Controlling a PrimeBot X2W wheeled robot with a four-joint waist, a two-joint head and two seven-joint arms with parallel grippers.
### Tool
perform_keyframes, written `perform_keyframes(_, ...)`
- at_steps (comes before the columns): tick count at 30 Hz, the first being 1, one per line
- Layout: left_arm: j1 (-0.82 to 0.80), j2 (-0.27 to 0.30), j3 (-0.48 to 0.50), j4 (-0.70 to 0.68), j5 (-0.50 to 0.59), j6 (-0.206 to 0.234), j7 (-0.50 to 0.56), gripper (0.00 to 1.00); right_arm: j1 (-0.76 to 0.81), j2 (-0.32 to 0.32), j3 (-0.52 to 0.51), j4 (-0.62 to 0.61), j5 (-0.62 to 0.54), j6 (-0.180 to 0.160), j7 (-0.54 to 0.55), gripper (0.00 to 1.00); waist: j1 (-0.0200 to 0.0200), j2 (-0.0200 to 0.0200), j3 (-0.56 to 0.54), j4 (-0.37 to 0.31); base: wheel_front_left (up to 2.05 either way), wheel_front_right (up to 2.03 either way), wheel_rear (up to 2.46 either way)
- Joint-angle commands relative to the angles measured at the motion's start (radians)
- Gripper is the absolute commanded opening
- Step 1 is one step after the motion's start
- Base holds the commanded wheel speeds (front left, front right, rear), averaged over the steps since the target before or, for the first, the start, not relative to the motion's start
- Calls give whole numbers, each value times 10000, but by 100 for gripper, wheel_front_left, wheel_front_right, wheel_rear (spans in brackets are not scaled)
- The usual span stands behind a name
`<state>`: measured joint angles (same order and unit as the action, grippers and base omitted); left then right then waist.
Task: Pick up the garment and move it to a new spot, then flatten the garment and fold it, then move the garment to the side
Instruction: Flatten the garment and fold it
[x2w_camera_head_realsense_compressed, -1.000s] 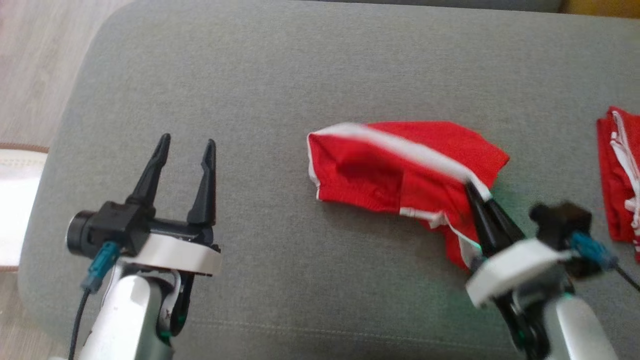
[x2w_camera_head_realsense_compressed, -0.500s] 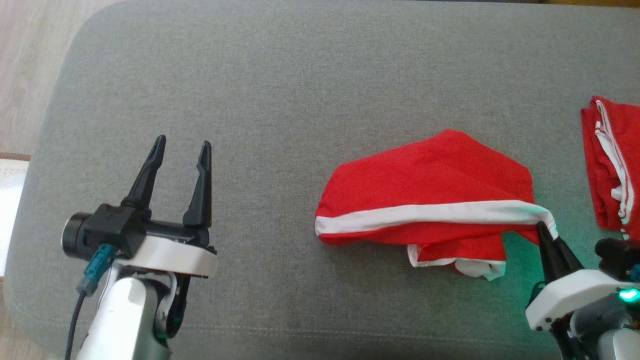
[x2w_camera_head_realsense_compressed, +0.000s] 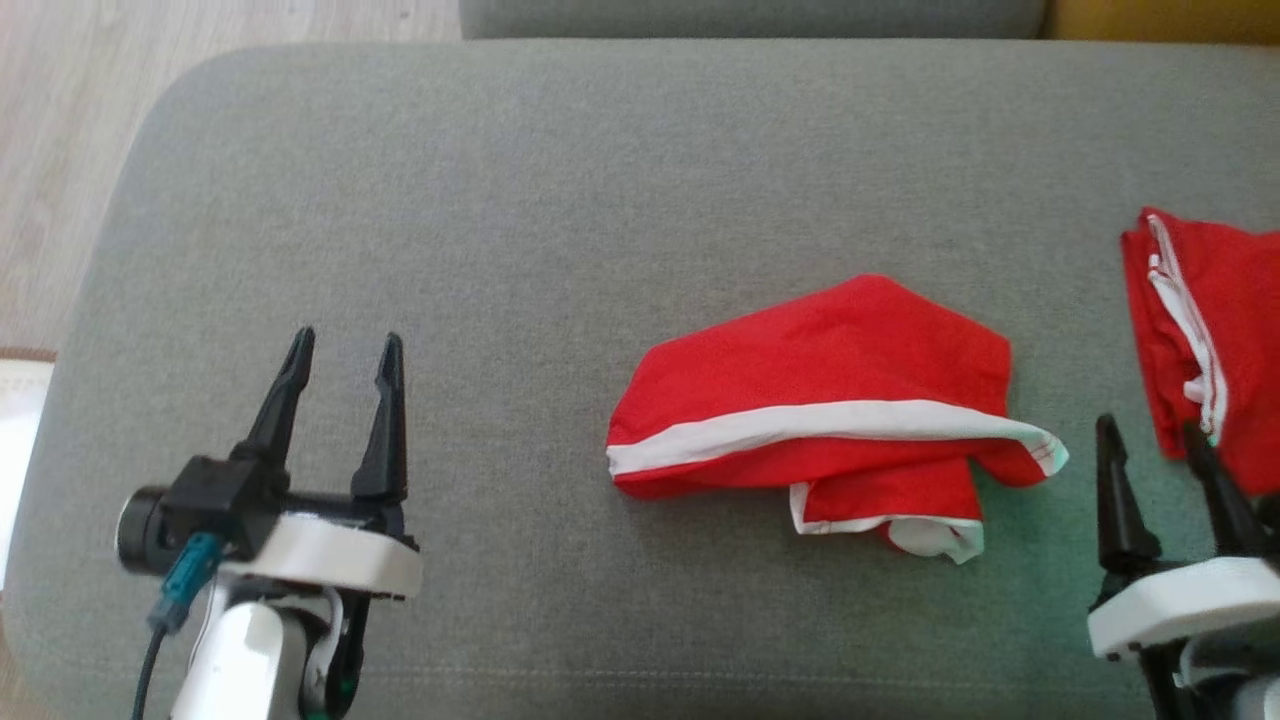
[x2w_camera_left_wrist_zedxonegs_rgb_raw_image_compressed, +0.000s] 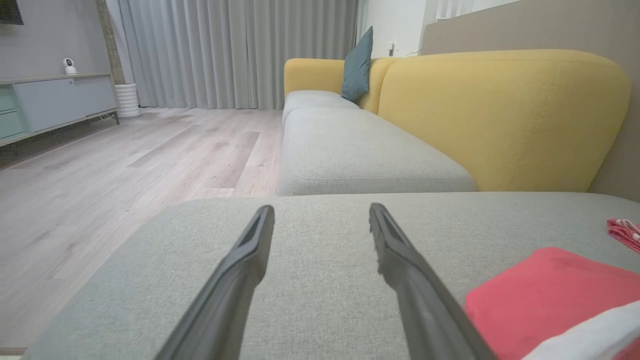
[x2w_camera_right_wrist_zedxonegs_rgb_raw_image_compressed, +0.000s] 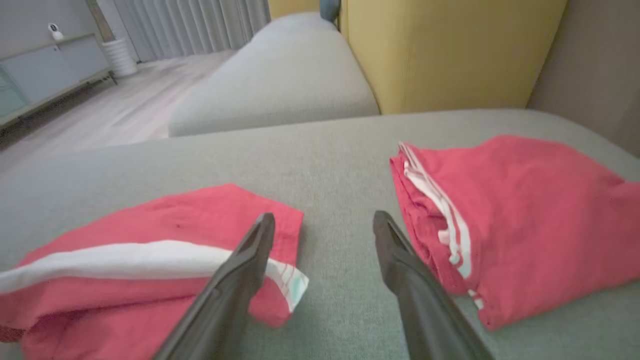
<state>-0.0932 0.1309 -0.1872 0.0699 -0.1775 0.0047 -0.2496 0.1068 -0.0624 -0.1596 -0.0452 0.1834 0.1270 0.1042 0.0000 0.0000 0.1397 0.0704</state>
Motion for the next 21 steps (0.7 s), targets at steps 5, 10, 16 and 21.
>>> perform_keyframes(5,-30,148,419,-269,48,71,-122,100,-291,-13,592,-1467,-249,37,-307,100,0,0,-286,-113,0,0,0)
perform_keyframes(10,160,194,294,-192,83,64,-106,100,-485,18,1079,-2126,-326,37,-182,100,0,0,-434,-143,0,0,0)
perform_keyframes(16,224,199,168,-195,82,89,-45,100,-399,57,1179,-2257,-311,37,-56,100,0,0,-440,-127,0,0,0)
perform_keyframes(21,127,287,-119,-244,180,-36,174,100,-396,86,1206,-2262,-270,37,-37,100,0,0,-320,-123,0,0,0)
